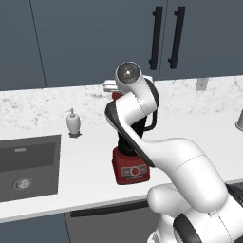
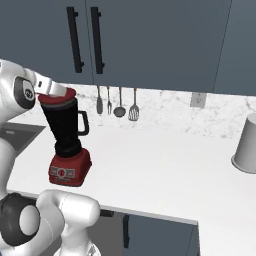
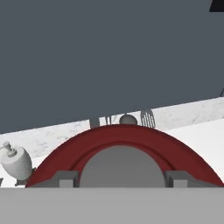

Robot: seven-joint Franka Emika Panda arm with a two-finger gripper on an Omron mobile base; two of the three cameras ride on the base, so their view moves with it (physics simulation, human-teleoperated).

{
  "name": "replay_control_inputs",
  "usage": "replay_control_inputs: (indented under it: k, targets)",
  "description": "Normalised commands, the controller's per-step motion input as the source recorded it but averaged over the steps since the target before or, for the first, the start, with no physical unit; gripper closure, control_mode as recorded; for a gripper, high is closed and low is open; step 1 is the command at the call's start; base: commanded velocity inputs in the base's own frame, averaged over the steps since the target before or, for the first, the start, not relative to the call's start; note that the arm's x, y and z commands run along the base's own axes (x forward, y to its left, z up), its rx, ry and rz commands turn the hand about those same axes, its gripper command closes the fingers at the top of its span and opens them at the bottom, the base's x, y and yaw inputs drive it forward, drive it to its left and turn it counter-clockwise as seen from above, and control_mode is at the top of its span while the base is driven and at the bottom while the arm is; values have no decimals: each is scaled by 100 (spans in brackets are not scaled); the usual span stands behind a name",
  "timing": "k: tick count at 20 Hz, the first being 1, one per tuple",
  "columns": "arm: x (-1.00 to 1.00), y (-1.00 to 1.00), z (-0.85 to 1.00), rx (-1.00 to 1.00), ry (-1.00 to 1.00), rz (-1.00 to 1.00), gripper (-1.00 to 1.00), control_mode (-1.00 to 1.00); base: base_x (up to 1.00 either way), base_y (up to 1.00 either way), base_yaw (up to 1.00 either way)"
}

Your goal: Close the lid blender by securely placing the lid on top.

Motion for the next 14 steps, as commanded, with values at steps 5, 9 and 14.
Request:
replay_control_inputs:
  k: [5, 9, 14]
  targets:
    - [0, -9, -47, -4, 0, -1, 100, -100, 0, 0, 0]
    - [0, -23, -41, 0, 0, -5, 100, -100, 0, 0, 0]
    - [0, -26, -41, 0, 0, -5, 100, -100, 0, 0, 0]
